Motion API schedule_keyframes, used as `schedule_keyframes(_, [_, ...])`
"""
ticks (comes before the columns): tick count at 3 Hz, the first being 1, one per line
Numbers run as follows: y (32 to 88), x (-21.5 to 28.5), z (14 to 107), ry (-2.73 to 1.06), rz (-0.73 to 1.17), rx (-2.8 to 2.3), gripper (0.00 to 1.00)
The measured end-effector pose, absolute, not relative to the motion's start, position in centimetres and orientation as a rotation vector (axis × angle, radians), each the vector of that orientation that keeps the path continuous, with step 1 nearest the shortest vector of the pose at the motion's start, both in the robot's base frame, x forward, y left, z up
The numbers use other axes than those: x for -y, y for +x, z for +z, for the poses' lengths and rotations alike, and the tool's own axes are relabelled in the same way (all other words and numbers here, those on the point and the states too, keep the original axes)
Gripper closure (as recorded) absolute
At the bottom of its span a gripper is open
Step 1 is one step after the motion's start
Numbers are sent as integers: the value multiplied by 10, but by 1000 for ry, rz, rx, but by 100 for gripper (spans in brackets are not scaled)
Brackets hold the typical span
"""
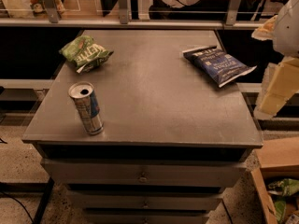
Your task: Move green jalapeno chip bag near redbull can
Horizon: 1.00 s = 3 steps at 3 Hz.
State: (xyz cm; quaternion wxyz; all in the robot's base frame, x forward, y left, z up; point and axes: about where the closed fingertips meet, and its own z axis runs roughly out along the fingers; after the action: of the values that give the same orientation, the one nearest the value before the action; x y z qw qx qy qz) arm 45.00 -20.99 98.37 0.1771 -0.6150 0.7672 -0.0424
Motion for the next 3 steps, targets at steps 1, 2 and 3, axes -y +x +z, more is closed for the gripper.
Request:
schedule_keyframes(1, [483,189,991,-1815,-156,-2059,0])
schedule_keyframes(2, [529,150,996,-1888,-120,-1870,0])
schedule_keyframes(3, [576,106,985,-1955,-76,-1633,0])
